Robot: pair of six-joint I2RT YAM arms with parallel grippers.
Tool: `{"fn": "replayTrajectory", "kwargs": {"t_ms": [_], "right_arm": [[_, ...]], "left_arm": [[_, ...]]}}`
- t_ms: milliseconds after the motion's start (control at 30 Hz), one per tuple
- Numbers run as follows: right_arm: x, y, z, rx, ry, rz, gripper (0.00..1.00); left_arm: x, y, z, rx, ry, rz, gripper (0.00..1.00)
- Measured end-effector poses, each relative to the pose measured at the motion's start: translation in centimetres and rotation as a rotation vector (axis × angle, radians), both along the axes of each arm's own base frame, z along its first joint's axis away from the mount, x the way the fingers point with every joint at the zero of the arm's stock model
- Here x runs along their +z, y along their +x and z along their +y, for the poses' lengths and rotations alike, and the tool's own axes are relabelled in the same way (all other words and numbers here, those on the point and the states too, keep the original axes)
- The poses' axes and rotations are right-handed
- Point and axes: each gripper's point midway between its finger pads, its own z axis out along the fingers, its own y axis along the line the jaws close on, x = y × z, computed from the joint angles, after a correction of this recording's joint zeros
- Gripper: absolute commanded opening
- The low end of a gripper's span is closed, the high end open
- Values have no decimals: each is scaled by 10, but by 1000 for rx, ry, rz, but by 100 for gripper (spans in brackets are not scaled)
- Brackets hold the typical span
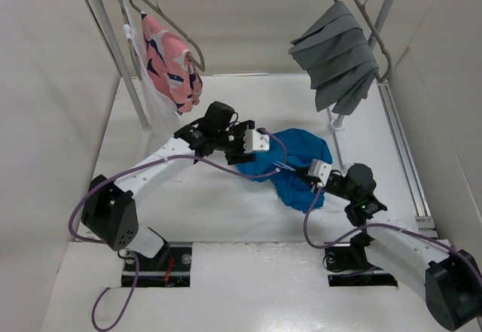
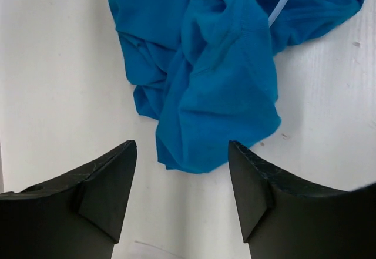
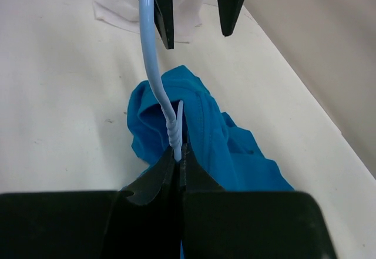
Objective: Place the t-shirt on the hanger
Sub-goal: Place tshirt on hanger
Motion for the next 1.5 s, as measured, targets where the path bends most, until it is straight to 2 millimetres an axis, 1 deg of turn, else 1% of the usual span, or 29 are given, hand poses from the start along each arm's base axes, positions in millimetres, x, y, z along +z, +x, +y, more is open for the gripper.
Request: {"fn": "replayTrajectory", "kwargs": {"t_ms": [67,100,233,300,400,433,567,633,733,767,800,833,900,967,1033,1067,1133,1167,1267,1300,1333,1367,1433,1467,1500], "right_arm": [[1,0,0,0,1,-3,0],[1,-1,0,2,1,-2,0],[-1,-3,-1,12,-2,8,0],[-2,-2,-2,7,-5,15,0],[-4,-2,-4,-1,-6,25,0],[-4,-1,-4,-2,-5,29,0],[-3,-1,-4,-3,-4,34,0],[-2,-2,-4,-1,-4,34,0],[-4,-2,-4,1,-8,43,0],[-6,-2,-5,0,-9,47,0],[-6,-2,-5,0,-11,52,0],[-8,-2,-5,0,-13,58,0],[-10,0,-5,-3,-17,70,0],[-12,1,-5,-6,-22,83,0],[-12,2,-5,-4,-25,90,0],[-11,2,-4,1,-24,91,0],[-7,3,-2,13,-22,87,0],[-5,3,0,20,-21,86,0],[-1,5,3,39,-20,86,0],[0,5,4,45,-21,88,0],[0,5,5,52,-21,90,0],[0,5,6,56,-23,94,0],[1,5,7,63,-23,98,0],[2,6,7,63,-23,98,0],[4,8,7,58,-23,94,0]], "left_arm": [[-3,4,-1,-29,-20,-29,62],[-4,4,-3,-52,-26,-45,64],[-12,4,-12,-163,-35,-88,64],[-21,5,-18,-205,-28,-77,71],[-35,10,-34,-260,-17,-55,71],[-38,9,-39,-279,-12,-49,71],[-46,-3,-54,-361,5,-35,70],[-48,-7,-58,-380,8,-32,64],[-53,-4,-58,-376,13,-30,55],[-54,-3,-59,-374,13,-33,50],[-56,-2,-60,-374,13,-35,38],[-57,-1,-60,-373,13,-32,34],[-62,-2,-61,-377,16,-17,29],[-65,-4,-63,-390,16,10,29],[-65,-8,-64,-411,14,37,35],[-64,-10,-64,-421,12,48,48],[-62,-15,-64,-439,5,68,57],[-61,-18,-64,-445,0,79,58],[-59,-25,-65,-458,-19,111,59],[-58,-26,-66,-458,-24,120,55],[-58,-28,-66,-457,-29,130,47],[-57,-29,-66,-454,-32,139,22],[-56,-31,-66,-444,-36,162,2],[-55,-31,-67,-440,-37,169,0],[-53,-30,-67,-437,-37,172,0]]}}
